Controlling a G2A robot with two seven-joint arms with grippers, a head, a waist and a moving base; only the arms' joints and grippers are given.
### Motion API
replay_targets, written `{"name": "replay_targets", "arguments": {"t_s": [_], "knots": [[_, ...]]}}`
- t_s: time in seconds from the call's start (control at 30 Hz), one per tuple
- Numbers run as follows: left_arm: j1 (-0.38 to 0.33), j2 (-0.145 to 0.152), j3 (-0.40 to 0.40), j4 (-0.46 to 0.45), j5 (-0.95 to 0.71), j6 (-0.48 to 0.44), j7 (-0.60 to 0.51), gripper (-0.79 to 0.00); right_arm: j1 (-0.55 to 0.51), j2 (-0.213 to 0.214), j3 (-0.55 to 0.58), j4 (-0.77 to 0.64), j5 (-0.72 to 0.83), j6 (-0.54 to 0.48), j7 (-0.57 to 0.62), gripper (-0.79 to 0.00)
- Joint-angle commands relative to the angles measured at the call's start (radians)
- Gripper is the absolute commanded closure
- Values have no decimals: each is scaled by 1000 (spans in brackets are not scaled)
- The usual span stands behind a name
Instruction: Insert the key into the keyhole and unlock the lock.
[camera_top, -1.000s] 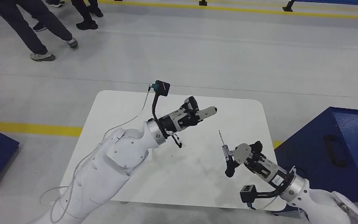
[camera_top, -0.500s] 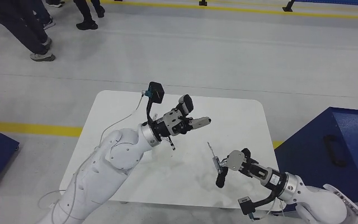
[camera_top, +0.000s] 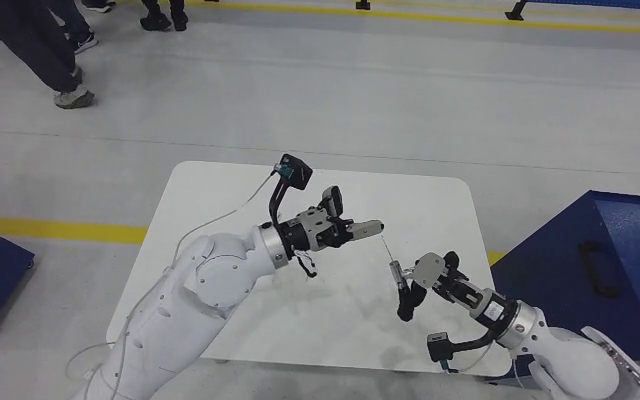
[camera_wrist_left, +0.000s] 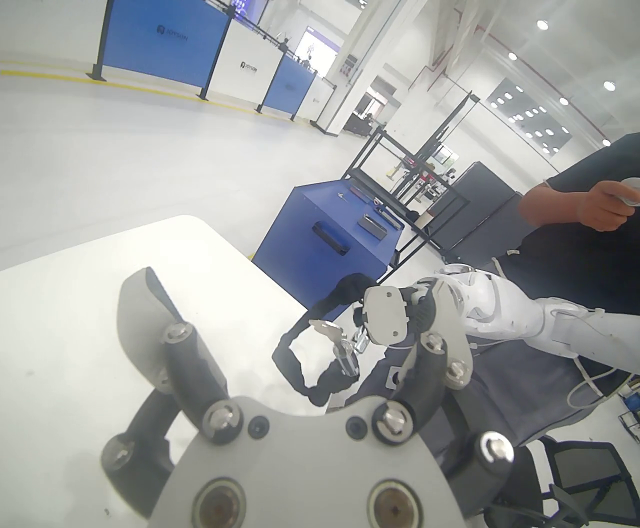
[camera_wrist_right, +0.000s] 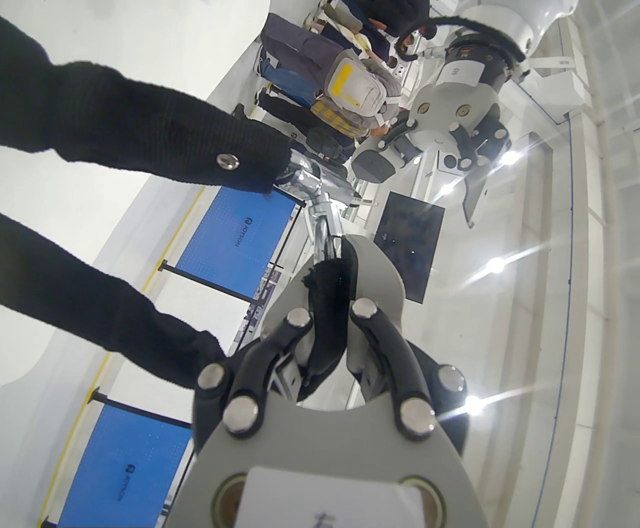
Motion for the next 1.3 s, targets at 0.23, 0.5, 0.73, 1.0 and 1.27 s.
{"name": "replay_targets", "arguments": {"t_s": [0.23,0.5,0.73,1.0,1.27], "knots": [[3,-16,42,-38,35,129,-59,-570,-10,-17,4,-13,-43,-2,8,0],[12,-27,52,-66,40,197,-90,-351,-14,-32,6,-28,-116,-14,38,0],[23,-33,52,-79,40,222,-123,-351,-22,-47,1,-48,-231,-30,106,0],[25,-40,58,-62,54,236,-158,-336,-30,-32,50,-73,-250,-50,152,0],[23,-49,45,-68,43,218,-137,-360,-65,21,85,-92,-250,-68,182,0]]}}
